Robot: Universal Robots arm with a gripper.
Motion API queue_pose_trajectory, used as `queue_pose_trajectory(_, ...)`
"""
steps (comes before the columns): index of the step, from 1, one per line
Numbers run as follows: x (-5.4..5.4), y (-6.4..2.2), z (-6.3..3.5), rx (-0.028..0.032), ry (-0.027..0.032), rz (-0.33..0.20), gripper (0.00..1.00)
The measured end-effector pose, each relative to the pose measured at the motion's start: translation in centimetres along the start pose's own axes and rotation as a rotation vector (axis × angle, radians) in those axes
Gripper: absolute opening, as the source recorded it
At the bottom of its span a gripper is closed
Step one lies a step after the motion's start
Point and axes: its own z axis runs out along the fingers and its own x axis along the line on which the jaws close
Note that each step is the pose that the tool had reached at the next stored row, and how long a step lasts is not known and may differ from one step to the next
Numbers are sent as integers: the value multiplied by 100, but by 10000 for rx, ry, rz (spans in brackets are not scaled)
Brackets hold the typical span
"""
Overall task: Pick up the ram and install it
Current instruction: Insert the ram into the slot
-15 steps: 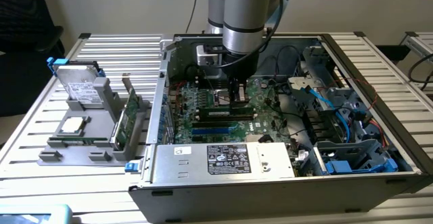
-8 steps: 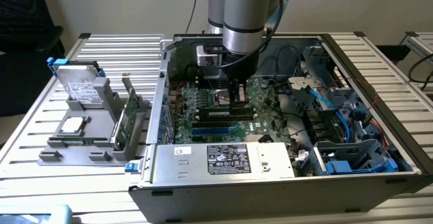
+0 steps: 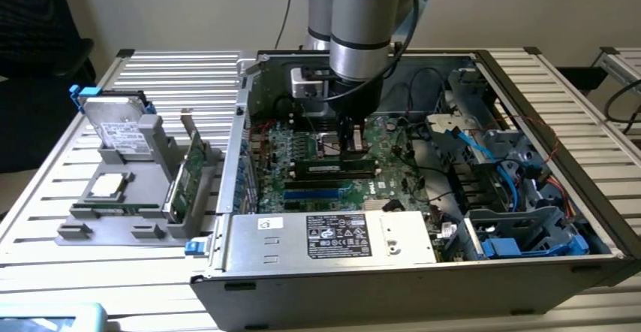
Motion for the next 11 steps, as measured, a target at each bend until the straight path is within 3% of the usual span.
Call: queue_pose_trajectory(11, -2, 0, 18, 0, 1, 1, 14)
